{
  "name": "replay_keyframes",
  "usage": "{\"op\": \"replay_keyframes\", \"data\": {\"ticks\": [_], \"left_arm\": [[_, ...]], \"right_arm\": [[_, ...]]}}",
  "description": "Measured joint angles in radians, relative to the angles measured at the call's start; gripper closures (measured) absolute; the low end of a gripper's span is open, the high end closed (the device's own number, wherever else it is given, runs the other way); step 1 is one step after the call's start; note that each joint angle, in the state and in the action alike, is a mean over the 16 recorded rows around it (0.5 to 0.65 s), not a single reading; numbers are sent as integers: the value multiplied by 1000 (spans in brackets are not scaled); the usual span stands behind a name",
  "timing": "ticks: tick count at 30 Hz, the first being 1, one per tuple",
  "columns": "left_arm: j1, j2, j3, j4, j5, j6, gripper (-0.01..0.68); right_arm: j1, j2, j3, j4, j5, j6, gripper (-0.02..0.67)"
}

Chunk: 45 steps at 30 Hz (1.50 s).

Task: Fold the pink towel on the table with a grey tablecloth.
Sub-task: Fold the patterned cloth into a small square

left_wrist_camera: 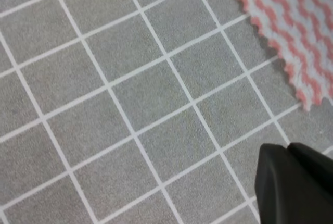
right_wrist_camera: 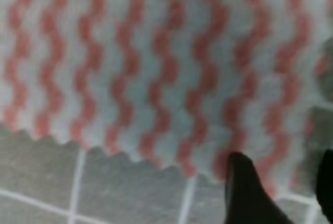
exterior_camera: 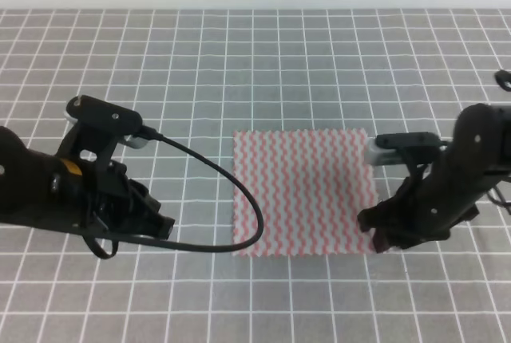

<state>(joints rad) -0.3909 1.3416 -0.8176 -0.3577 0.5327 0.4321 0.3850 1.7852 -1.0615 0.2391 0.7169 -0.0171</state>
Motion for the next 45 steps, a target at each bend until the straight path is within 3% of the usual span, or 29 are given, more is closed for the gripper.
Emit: {"op": "replay_keyframes", "data": {"ticks": [26, 35, 40, 45], "left_arm": [[0, 7, -1, 2, -9, 2, 675], [-10, 6, 0, 3, -8, 32, 670], [-39, 4, 0, 5, -7, 110, 614], [-85, 2, 0, 9, -25, 209, 494]], "right_arm": [[46, 17, -23, -123, -6, 104, 442], [46, 29, -87, -126, 44, 88, 562], [47, 31, -151, -127, 87, 69, 631], [47, 33, -207, -134, 136, 48, 662]]}}
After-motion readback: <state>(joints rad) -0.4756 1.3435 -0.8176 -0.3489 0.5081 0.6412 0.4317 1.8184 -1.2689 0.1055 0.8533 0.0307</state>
